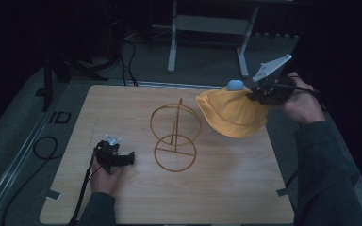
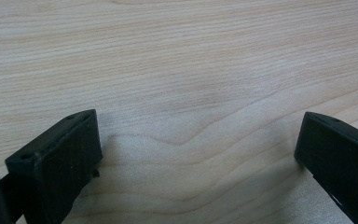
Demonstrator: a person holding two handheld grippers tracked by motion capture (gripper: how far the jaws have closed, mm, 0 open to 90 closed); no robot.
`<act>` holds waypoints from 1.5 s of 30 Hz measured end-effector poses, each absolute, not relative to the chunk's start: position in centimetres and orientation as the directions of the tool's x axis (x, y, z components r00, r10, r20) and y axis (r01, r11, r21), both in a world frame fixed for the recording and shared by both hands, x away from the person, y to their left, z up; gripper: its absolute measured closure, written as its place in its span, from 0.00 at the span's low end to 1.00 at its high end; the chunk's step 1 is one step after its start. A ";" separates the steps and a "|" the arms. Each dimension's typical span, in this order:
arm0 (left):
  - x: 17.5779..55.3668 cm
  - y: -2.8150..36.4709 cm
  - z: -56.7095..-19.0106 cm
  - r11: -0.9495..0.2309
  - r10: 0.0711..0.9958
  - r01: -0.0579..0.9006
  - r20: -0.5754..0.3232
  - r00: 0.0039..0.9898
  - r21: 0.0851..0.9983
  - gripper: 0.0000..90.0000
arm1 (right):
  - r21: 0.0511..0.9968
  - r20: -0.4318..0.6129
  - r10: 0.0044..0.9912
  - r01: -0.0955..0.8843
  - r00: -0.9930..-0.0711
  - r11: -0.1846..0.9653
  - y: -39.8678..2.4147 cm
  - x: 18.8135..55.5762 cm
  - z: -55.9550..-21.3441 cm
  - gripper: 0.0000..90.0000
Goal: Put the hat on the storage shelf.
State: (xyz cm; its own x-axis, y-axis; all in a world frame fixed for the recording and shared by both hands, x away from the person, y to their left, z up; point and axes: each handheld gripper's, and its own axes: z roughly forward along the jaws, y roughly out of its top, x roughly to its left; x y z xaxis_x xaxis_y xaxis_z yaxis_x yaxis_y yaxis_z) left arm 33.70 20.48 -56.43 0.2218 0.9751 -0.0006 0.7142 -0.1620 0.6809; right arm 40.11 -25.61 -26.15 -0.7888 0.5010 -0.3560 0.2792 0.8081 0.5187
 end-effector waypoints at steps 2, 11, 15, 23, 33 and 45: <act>33.7 20.5 -56.4 -0.162 0.975 0.714 0.000 0.222 0.681 0.00 | 0.523 -0.360 0.500 0.274 -0.788 0.807 -25.5 40.1 -25.8 0.94; 33.7 20.5 -56.4 -0.161 0.975 0.713 -0.001 0.221 0.682 0.00 | 0.547 -0.361 0.485 0.240 -0.797 0.802 -25.0 39.7 -25.0 0.94; 33.7 20.5 -56.4 -0.161 0.975 0.713 -0.001 0.221 0.683 0.00 | 0.555 -0.358 0.477 0.228 -0.803 0.800 -24.6 39.5 -24.6 0.95; 33.7 20.5 -56.4 -0.160 0.976 0.713 -0.001 0.220 0.683 0.00 | 0.564 -0.365 0.458 0.199 -0.811 0.801 -23.6 39.3 -23.9 0.94; 33.7 20.5 -56.4 -0.160 0.975 0.713 -0.001 0.220 0.683 0.00 | 0.569 -0.372 0.425 0.158 -0.825 0.807 -22.1 39.0 -23.3 0.94; 33.7 20.5 -56.4 -0.160 0.975 0.713 -0.002 0.221 0.683 0.00 | 0.590 -0.374 0.392 0.111 -0.841 0.800 -19.7 38.8 -22.7 0.94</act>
State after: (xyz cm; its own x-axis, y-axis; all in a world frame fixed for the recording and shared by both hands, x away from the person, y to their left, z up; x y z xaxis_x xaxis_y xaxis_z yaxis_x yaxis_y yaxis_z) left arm 33.71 20.47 -56.44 0.2206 0.9754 -0.0015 0.7128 -0.1601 0.6828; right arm 38.75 -19.71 -22.65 -0.8406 0.3922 -0.3735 0.1112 0.7999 0.5897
